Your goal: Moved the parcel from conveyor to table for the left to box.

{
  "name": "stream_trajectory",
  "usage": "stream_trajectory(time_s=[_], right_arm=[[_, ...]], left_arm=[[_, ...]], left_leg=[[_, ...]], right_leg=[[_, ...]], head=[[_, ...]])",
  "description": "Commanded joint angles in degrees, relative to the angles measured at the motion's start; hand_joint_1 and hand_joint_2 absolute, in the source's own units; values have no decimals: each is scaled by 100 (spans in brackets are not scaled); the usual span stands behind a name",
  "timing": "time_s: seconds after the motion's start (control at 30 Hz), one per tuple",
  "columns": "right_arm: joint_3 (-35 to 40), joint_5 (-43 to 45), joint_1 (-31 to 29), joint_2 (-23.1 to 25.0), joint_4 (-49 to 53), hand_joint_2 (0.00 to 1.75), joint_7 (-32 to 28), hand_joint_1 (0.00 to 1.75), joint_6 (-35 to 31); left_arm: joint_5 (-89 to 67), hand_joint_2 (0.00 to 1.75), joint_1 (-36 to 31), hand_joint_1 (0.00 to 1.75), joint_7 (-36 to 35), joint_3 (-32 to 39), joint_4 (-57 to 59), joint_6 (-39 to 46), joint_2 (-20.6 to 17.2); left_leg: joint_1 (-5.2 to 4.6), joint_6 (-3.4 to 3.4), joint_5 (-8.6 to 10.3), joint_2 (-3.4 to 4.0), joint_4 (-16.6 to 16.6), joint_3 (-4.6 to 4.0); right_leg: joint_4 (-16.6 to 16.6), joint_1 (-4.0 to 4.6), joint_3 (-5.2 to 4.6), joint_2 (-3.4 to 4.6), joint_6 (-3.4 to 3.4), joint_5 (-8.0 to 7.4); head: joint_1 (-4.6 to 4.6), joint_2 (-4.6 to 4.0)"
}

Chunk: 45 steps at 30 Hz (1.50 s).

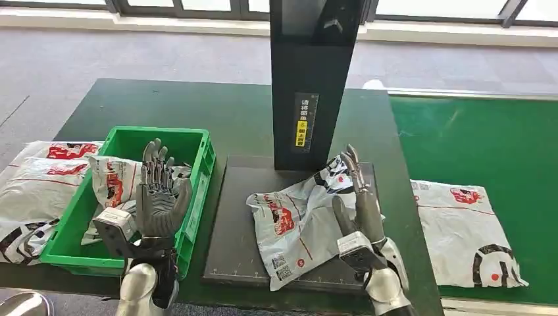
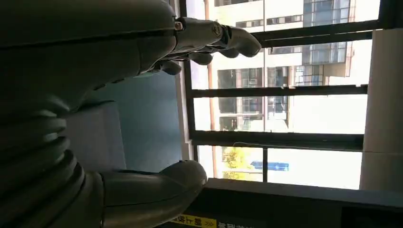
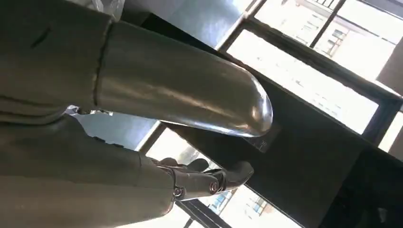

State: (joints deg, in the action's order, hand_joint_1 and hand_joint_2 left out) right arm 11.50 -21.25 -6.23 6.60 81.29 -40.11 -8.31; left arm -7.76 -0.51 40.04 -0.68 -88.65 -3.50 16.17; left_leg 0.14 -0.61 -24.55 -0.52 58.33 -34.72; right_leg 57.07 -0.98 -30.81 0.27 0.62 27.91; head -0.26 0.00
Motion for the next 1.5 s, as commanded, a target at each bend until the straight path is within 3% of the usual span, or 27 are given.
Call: stream_trajectory(time_s=[0.03,0.43,0.5,0.57,0.6,0.73,1.27,1.5], right_arm=[[233,21,-90,-236,-84,0,11,0,5],[233,66,-92,-237,-54,0,11,0,-96],[-167,-125,-81,-41,-50,0,11,0,-1344],[-635,-201,-101,114,-10,0,11,0,-1783],[-716,-156,-96,121,31,175,11,0,-1774],[-999,-423,-62,239,-14,175,11,0,-2609],[-999,-423,-62,239,-14,175,11,0,-2609],[-1030,-440,-19,262,-175,175,11,0,-3169]], left_arm=[[-12,175,-199,0,-4,250,201,-4,305],[-12,175,-216,0,-4,243,212,-7,303],[-214,175,-290,0,-49,102,279,0,300],[-761,175,-403,0,-166,-193,463,232,285],[-875,175,-455,0,-190,-286,570,297,296],[-1204,175,-866,0,-254,-859,1774,320,296],[-1204,175,-866,0,-254,-859,1774,320,296],[-2159,175,-1359,0,-386,-1421,3130,889,367]], left_leg=[[1,0,-1,-2,-4,3],[-1,0,0,-3,-6,4],[1,0,2,-2,-16,10],[0,0,2,-11,-5,2],[1,0,4,-21,-5,-1],[-2,2,12,-43,-9,-1],[0,0,2,-6,1,-5],[0,1,15,-38,-16,0]], right_leg=[[-6,2,7,-7,-4,2],[-8,1,7,-9,-4,2],[-20,3,15,-11,-7,-1],[-7,1,7,-17,-5,3],[-10,2,7,-28,-5,3],[-15,-2,13,-48,-3,2],[-5,0,-7,-13,-3,1],[-26,1,12,-49,-7,-3]], head=[[0,-2],[0,0],[0,-2],[0,-2],[0,0],[0,-2],[2,0],[2,-2]])
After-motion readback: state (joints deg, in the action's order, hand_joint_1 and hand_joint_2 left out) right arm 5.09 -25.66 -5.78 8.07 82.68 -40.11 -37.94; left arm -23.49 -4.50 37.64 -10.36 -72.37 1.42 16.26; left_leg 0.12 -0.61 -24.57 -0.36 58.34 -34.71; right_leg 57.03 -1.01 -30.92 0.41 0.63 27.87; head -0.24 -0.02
